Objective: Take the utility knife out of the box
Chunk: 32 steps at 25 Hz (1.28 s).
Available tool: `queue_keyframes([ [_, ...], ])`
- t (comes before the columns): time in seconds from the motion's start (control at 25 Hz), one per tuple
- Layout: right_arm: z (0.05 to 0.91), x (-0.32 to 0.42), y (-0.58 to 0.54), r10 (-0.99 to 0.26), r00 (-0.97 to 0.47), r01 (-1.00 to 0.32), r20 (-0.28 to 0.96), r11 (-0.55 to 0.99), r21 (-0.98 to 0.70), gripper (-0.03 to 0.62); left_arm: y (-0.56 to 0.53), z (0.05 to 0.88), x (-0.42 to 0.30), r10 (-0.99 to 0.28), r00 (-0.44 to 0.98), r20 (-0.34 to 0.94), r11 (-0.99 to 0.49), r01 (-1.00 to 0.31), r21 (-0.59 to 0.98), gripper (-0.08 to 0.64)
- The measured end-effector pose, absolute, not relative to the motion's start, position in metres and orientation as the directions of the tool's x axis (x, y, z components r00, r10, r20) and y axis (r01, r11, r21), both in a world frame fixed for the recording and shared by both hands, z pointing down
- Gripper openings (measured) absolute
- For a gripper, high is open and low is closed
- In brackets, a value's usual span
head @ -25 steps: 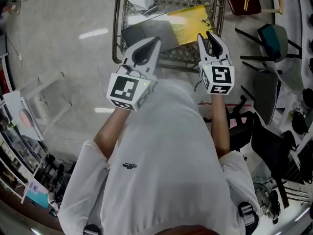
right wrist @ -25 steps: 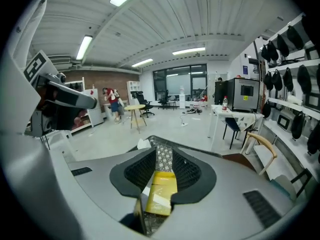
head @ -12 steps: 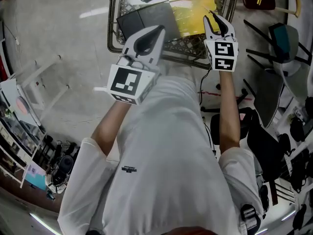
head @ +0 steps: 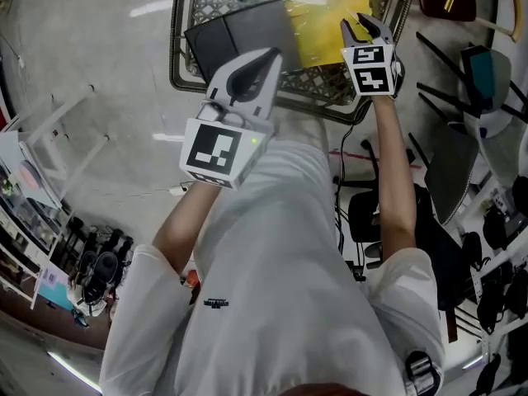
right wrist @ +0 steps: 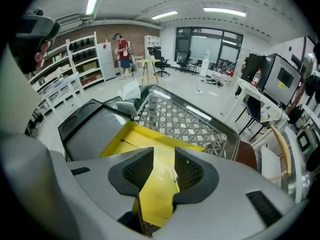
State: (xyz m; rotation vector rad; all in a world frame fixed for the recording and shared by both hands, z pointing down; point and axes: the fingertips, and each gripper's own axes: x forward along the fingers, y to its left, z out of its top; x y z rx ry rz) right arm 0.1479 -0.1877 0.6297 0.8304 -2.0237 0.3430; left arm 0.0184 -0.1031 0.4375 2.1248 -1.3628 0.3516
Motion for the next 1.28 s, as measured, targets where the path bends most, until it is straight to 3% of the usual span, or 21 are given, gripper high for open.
queue_keyframes([
  [0.56, 0.710, 0.159, -0.206, -0.255, -0.206, -0.558, 0.945, 0.824, 0.101, 0.120, -0.111, 0.485, 0.017, -0.710, 0.433, 0.555, -0.258, -0.893, 0.368, 0.002],
  [0.68, 0.721, 0.159, -0.204, -0.215, -0.190, -0.531, 0.958, 0.843, 0.084, 0.092, -0.116, 0.490, 0.016, -0.715, 0.430, 0.551, -0.250, -0.894, 0.373, 0.002],
  [0.92, 0.735, 0.165, -0.206, -0.194, -0.117, -0.498, 0.974, 0.860, 0.111, 0.092, -0.117, 0.495, 0.008, -0.709, 0.419, 0.567, -0.220, -0.895, 0.387, 0.002],
  [1.28, 0.740, 0.162, -0.201, -0.085, -0.122, -0.451, 0.989, 0.892, 0.022, 0.048, -0.110, 0.500, 0.005, -0.705, 0.418, 0.573, -0.207, -0.894, 0.397, 0.002],
])
